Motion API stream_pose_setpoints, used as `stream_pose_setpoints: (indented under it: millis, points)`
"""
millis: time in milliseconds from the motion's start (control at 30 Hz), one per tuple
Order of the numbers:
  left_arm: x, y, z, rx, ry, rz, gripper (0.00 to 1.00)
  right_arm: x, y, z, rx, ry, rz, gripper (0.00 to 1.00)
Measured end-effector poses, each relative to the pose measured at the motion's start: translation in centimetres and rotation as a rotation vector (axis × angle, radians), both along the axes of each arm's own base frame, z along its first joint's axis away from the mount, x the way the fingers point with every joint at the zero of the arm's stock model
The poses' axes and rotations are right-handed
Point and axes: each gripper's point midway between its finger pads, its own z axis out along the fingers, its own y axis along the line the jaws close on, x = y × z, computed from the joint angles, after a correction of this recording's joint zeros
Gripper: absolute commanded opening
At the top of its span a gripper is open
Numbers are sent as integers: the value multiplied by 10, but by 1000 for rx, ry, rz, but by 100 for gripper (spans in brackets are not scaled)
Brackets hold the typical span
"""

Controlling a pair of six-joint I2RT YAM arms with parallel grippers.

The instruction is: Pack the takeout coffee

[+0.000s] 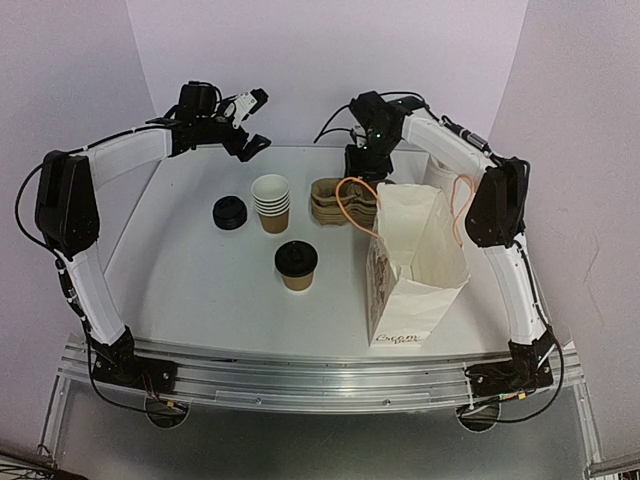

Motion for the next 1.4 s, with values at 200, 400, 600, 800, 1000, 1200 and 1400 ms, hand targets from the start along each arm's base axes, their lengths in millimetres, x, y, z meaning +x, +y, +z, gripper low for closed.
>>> stream_pose_setpoints:
  millis: [200, 400, 600, 800, 1000, 1200, 1400]
  points:
    - [0, 0, 0, 0, 0, 0, 99, 0, -1, -16, -22, 24, -2, 41]
    - [0, 0, 0, 0, -1, 0, 99, -1, -4, -32, -52, 44, -7, 28]
    - [0, 0, 0, -1, 0, 0, 100, -1, -3, -32, -58, 39, -7, 21]
    - [0, 0, 0, -1, 0, -1, 99, -1, -3, -32, -80, 22, -8, 13]
    - [0, -1, 0, -2, 1, -4, 99, 0, -3, -31, -106, 1, -6, 7]
    - [-1, -1, 0, -4, 3, -9, 99, 1, -3, -30, -129, -20, -2, 0]
    - [-1, -2, 0, -5, 4, -11, 99, 1, -5, -28, -143, -33, -2, 0]
